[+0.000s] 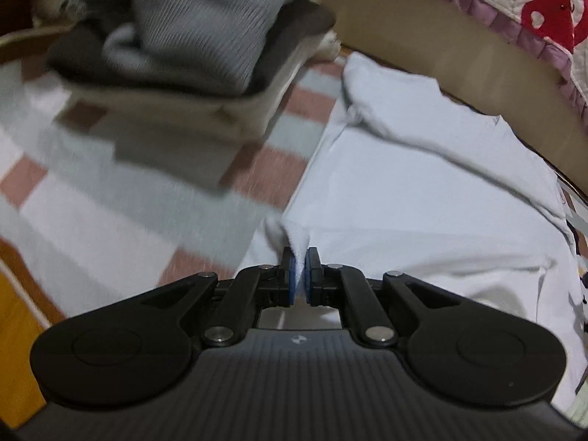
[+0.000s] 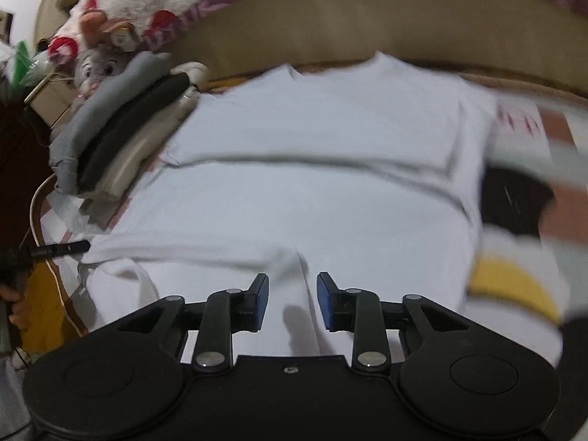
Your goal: Fold clothes
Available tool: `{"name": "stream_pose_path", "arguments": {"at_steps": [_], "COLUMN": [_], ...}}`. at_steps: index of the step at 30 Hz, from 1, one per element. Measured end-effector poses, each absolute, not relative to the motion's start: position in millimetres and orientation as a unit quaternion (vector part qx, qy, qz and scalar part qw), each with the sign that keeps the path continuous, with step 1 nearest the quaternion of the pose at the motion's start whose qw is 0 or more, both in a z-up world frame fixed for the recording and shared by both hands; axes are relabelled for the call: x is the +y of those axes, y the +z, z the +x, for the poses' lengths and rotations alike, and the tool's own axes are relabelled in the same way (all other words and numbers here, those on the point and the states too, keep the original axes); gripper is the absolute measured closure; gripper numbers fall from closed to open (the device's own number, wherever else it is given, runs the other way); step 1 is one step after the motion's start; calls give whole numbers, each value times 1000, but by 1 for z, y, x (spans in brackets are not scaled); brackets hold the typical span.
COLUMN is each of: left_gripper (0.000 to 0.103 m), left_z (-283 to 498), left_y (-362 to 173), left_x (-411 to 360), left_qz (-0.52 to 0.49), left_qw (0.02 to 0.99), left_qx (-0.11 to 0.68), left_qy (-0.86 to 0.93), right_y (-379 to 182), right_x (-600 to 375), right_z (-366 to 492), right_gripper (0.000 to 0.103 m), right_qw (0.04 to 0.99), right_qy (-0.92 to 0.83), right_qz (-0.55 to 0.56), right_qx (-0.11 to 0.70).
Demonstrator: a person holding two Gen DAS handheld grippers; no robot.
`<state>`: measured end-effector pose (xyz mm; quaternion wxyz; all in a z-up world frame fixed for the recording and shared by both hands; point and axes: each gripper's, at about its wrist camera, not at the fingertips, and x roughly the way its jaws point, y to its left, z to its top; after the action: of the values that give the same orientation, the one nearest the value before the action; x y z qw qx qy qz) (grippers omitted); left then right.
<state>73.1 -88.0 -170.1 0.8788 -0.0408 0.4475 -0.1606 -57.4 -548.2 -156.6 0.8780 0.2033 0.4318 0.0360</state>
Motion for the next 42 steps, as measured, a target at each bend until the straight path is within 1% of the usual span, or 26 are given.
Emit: {"name": "stream_pose_path", "arguments": {"at_steps": [4, 6, 8, 12, 14, 15, 16, 18, 19, 20, 21, 25, 29, 32, 36, 39, 42], "left_gripper": [98, 98, 98, 98, 98, 98, 98, 98, 98, 98, 98, 98, 98, 98, 98, 97, 97], "left_z": [69, 69, 69, 66, 65, 66, 66, 67, 67, 68, 67, 65, 77, 97, 140, 158, 159], "left_y": [-171, -167, -165, -169, -171, -172, -173, -176, -176, -176, -175, -158, -132, -118, -125, -142, -158], "left_x": [-83, -86, -93, -100, -100, -99, -98, -97, -96, -96, -96, -91, -92, -97, -97, -94, -100], "left_qz": [-47, -33, -19, -2, -5, -8, -11, -18, -21, -24, -25, -35, -29, -28, -59, -96, -91], "left_qw": [875, 876, 878, 880, 880, 880, 879, 879, 880, 881, 883, 900, 909, 909, 895, 886, 889], "left_qx": [452, 450, 448, 444, 445, 445, 446, 446, 445, 444, 441, 402, 376, 378, 408, 417, 416], "left_qy": [-164, -168, -169, -168, -167, -167, -167, -166, -165, -163, -161, -164, -175, -176, -171, -178, -168], "right_y": [-141, -138, -143, -167, -178, -183, -189, -193, -193, -192, -189, -158, -118, -107, -112, -138, -164], "right_x": [-511, -487, -466, -447, -447, -448, -448, -442, -438, -435, -435, -449, -503, -550, -612, -650, -662], "right_z": [-73, -80, -81, -74, -69, -66, -64, -64, -66, -68, -71, -87, -96, -95, -79, -70, -69], "right_gripper": [67, 64, 63, 63, 57, 56, 50, 45, 50, 60, 93, 94, 93, 93, 94, 94, 94], "right_qw": [889, 889, 881, 868, 868, 868, 868, 870, 870, 869, 867, 893, 926, 939, 938, 927, 920], "right_qy": [120, 169, 193, 188, 185, 184, 183, 195, 201, 206, 210, 184, 153, 90, -2, -59, -78], "right_qz": [132, 85, 32, -37, -41, -42, -44, -53, -66, -74, -73, -40, 89, 145, 163, 191, 211], "right_qx": [422, 418, 431, 458, 459, 459, 459, 450, 446, 444, 446, 408, 335, 299, 305, 317, 320]}}
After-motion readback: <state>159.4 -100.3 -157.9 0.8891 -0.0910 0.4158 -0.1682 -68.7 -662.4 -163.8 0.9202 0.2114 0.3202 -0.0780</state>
